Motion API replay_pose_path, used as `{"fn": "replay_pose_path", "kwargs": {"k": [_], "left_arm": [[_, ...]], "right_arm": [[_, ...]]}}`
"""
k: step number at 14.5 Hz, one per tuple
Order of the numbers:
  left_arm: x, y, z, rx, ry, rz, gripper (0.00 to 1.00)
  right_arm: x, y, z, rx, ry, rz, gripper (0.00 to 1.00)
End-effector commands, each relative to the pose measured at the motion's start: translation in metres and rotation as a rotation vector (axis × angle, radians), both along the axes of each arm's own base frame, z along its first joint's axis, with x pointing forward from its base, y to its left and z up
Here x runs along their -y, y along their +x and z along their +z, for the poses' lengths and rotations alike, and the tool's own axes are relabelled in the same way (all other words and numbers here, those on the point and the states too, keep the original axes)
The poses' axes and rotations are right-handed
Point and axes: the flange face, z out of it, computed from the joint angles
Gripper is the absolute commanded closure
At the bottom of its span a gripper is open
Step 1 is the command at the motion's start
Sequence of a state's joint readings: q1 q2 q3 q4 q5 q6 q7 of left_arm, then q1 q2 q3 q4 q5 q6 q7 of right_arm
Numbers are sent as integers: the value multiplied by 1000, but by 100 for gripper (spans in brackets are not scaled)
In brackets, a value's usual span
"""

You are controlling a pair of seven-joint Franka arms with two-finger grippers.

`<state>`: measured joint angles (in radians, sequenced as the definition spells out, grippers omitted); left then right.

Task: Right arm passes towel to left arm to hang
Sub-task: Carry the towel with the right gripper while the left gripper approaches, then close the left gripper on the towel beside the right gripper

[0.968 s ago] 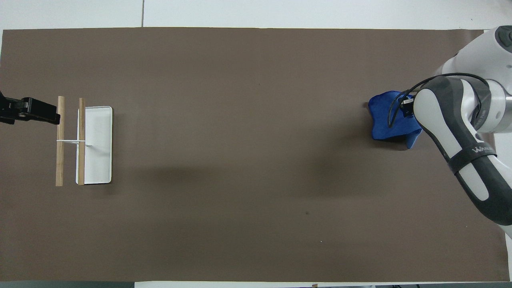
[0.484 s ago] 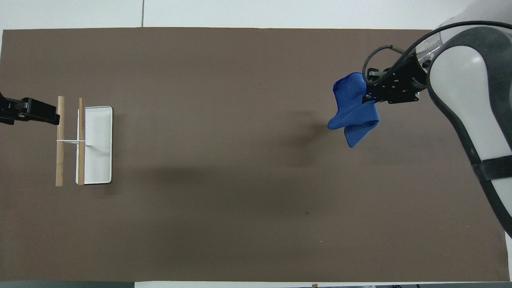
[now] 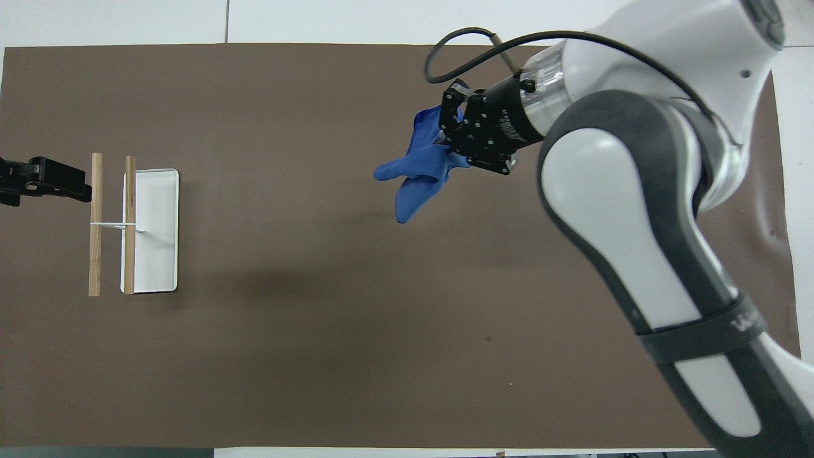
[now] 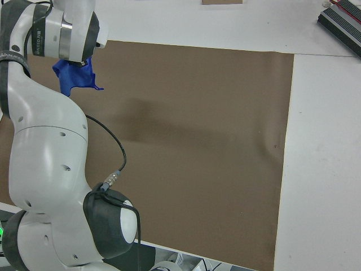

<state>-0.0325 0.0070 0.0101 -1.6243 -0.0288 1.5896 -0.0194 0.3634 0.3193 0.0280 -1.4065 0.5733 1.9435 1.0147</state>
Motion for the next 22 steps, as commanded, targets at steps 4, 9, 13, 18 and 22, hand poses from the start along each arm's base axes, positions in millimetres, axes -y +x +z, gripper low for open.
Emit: {"fn": "replay_pose_path", "kwargs": {"k": [4, 9, 13, 18, 22], "left_arm": [[70, 3, -27, -21, -236, 364, 0], [108, 16, -41, -132, -469, 659, 0], [135, 14, -56, -196, -543, 799, 1], [160, 18, -73, -169, -578, 856, 5], [160, 21, -75, -156, -583, 860, 25]], "right_arm": [[-89, -23, 20, -48, 209, -302, 100], [-125, -47, 5, -80, 222, -349, 100], [-123, -47, 4, -77, 219, -349, 100], [-123, -49, -2, -83, 209, -346, 100], [-122, -49, -3, -83, 208, -347, 100]]}}
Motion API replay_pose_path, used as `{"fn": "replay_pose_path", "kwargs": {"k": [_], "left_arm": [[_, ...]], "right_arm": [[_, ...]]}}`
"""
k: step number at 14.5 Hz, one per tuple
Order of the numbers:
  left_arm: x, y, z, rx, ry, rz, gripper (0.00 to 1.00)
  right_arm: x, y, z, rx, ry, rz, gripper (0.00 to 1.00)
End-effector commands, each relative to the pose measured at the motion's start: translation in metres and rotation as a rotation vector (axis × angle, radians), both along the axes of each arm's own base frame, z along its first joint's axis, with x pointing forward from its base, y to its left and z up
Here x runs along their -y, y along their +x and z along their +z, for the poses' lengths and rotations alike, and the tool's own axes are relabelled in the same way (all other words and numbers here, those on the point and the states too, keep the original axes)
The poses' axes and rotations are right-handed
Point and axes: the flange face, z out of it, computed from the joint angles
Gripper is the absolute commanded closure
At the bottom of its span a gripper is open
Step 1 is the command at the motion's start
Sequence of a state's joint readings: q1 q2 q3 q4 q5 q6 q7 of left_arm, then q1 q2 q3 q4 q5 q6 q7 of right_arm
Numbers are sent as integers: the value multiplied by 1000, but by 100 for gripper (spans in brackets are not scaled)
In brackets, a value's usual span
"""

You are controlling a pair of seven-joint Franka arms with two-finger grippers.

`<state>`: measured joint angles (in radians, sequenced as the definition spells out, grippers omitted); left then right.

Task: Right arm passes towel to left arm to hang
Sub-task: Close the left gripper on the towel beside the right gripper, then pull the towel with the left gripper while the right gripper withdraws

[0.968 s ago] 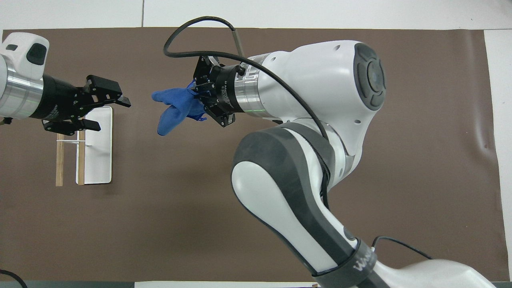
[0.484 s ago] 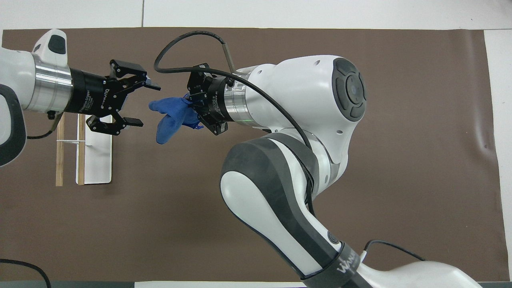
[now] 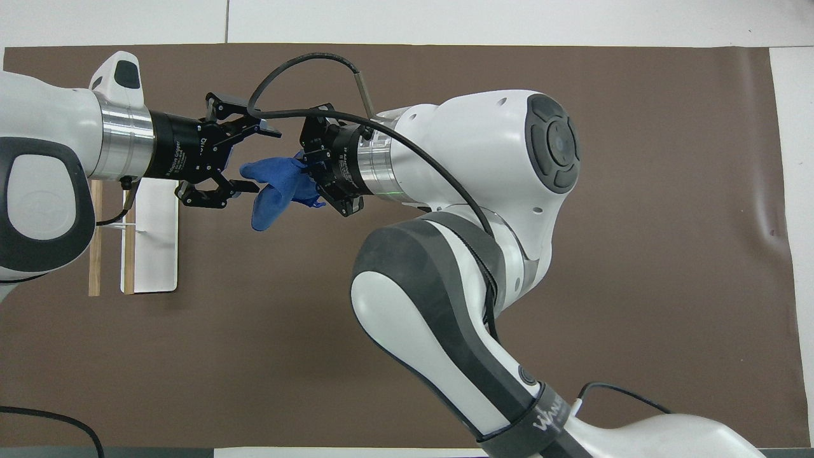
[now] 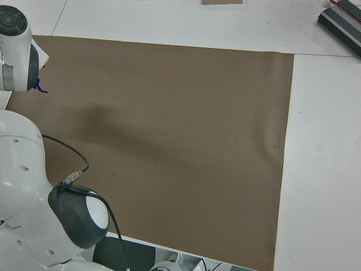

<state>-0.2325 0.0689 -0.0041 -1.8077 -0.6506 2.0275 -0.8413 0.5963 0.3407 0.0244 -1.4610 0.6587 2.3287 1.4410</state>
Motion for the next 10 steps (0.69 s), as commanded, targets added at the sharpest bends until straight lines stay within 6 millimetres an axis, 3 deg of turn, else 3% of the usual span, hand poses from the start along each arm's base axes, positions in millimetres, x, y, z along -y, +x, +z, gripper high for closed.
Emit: {"fn": "replay_pose_path", "kwargs": {"k": [1, 4, 10], "left_arm": [[6, 4, -10, 12, -8, 32, 42], [11, 4, -10, 18, -13, 31, 100], [8, 6, -4, 28, -14, 25, 100]], "right_arm": [[5, -4, 1, -1, 17, -9, 100], [5, -4, -2, -1, 11, -5, 100], [7, -7, -4, 0, 5, 0, 100]]}}
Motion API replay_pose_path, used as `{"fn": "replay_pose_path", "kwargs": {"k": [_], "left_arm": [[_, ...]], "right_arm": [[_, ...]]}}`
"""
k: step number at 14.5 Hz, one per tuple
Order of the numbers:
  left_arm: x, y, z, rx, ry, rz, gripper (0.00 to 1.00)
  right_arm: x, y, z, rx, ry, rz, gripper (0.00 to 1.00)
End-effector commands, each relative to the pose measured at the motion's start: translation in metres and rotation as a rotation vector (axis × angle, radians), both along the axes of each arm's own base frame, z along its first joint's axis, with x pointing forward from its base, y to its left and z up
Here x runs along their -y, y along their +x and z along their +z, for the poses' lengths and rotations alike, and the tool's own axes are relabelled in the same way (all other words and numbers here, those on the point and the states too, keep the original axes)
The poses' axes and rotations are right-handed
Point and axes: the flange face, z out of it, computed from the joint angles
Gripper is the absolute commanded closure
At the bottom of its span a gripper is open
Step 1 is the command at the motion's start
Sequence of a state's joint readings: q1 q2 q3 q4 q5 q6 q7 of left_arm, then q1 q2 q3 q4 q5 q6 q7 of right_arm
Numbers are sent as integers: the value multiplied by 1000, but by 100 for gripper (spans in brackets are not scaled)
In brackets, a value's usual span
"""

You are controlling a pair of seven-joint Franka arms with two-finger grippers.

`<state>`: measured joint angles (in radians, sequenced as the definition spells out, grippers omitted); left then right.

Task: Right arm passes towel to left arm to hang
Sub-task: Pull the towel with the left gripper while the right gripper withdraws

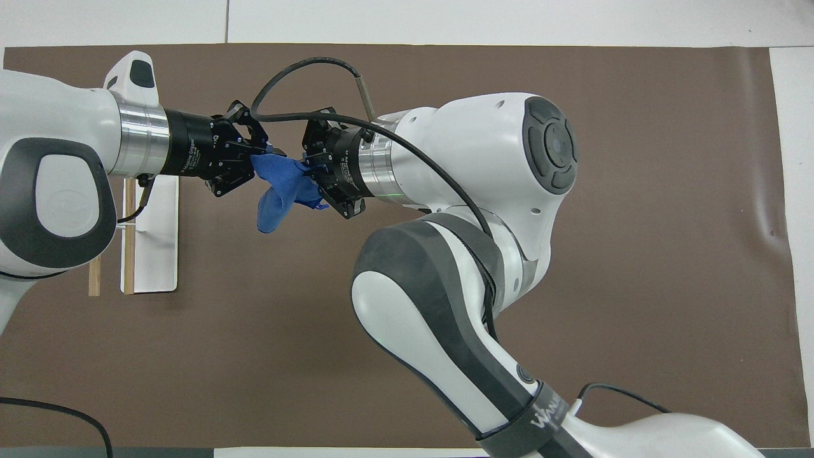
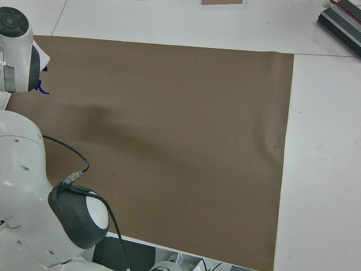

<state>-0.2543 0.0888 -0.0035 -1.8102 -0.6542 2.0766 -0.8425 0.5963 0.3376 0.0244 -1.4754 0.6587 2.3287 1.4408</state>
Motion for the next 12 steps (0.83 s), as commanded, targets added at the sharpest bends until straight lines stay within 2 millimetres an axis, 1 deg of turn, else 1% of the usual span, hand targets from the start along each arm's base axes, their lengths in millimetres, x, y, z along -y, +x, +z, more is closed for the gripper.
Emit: {"fn": "replay_pose_path", "kwargs": {"k": [1, 2, 3, 4, 6, 8, 10, 11, 12], "left_arm": [[-5, 2, 8, 21, -14, 19, 100], [-6, 4, 11, 32, -10, 19, 100], [-8, 4, 13, 39, -8, 21, 100], [-8, 4, 14, 43, -3, 21, 100], [-12, 5, 14, 48, 22, 22, 100], [-17, 5, 11, 56, 82, 11, 100], [-29, 7, 8, 76, 170, -2, 100], [-44, 11, 10, 93, 191, 22, 100], [-56, 13, 12, 102, 204, 41, 100]], "right_arm": [[6, -5, -1, 7, 10, 0, 99], [6, -5, 0, 14, 3, 6, 42], [10, -2, 1, 29, -4, 10, 0], [14, 0, 1, 39, -14, 23, 0], [22, 4, -3, 135, -126, 124, 0], [48, 14, -10, 211, -318, 286, 0], [85, 22, -7, 284, -443, 482, 0], [111, 29, -12, 284, -489, 571, 0], [144, 38, -17, 289, -555, 664, 0]]}}
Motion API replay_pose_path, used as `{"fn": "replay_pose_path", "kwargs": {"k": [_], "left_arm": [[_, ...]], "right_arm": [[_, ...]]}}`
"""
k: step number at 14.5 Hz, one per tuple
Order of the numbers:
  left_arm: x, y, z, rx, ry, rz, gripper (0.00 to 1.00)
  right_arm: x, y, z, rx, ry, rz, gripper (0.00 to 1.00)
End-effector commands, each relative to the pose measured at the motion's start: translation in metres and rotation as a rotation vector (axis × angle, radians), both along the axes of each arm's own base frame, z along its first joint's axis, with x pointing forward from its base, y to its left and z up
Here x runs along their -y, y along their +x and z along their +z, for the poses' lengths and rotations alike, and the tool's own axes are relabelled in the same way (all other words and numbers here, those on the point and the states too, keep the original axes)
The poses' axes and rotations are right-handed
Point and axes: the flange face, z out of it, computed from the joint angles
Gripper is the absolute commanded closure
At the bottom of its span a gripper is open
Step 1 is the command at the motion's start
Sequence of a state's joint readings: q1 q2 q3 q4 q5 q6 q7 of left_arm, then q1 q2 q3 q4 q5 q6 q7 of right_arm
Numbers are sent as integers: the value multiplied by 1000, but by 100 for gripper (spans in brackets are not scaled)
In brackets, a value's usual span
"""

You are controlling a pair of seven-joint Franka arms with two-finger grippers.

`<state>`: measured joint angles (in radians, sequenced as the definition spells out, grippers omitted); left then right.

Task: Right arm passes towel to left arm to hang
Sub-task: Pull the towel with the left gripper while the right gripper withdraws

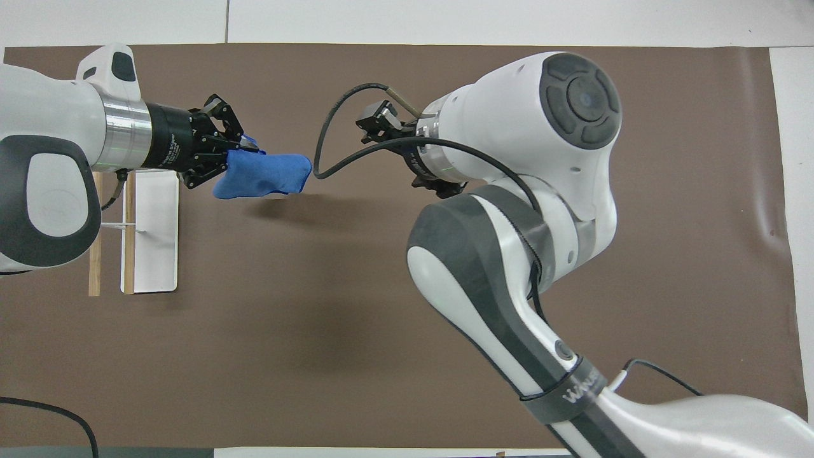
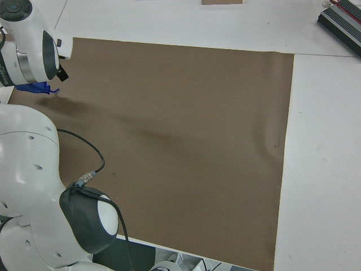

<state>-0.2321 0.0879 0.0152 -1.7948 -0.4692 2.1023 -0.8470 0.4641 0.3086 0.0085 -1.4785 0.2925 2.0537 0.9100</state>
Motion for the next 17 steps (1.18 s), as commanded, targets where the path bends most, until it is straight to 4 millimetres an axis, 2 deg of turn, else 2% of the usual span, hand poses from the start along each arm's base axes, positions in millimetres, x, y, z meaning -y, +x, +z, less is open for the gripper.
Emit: {"fn": "replay_pose_path", "kwargs": {"k": [1, 2, 3, 4, 5, 8, 10, 12, 13, 14, 16, 17], "left_arm": [[-38, 3, 7, 24, 43, 74, 100], [-53, 2, 10, 16, 49, 126, 100], [-64, -2, 10, 7, 72, 159, 100], [-73, -6, 9, 1, 90, 191, 100], [-85, -13, 9, -12, 100, 248, 100], [-118, -28, 0, -62, 104, 410, 100], [-140, -30, -3, -84, 92, 520, 100], [-166, -38, -9, -123, 73, 650, 100], [-175, -43, -12, -129, 61, 709, 100], [-184, -46, -16, -140, 45, 784, 100], [-206, -51, -19, -161, 22, 897, 100], [-210, -53, -20, -173, 19, 917, 100]], "right_arm": [[84, 15, -5, 20, -186, 234, 0], [126, 23, -8, 9, -248, 331, 0], [157, 27, -8, -3, -275, 392, 0], [190, 28, -2, -16, -295, 411, 0], [221, 25, 13, -25, -307, 392, 0], [275, 0, 57, -57, -329, 350, 0], [301, -18, 84, -49, -348, 377, 0], [326, -36, 98, -80, -356, 365, 0], [340, -38, 95, -85, -362, 393, 0], [345, -43, 85, -91, -378, 446, 0], [342, -57, 81, -77, -428, 490, 0], [337, -62, 81, -77, -428, 501, 0]]}}
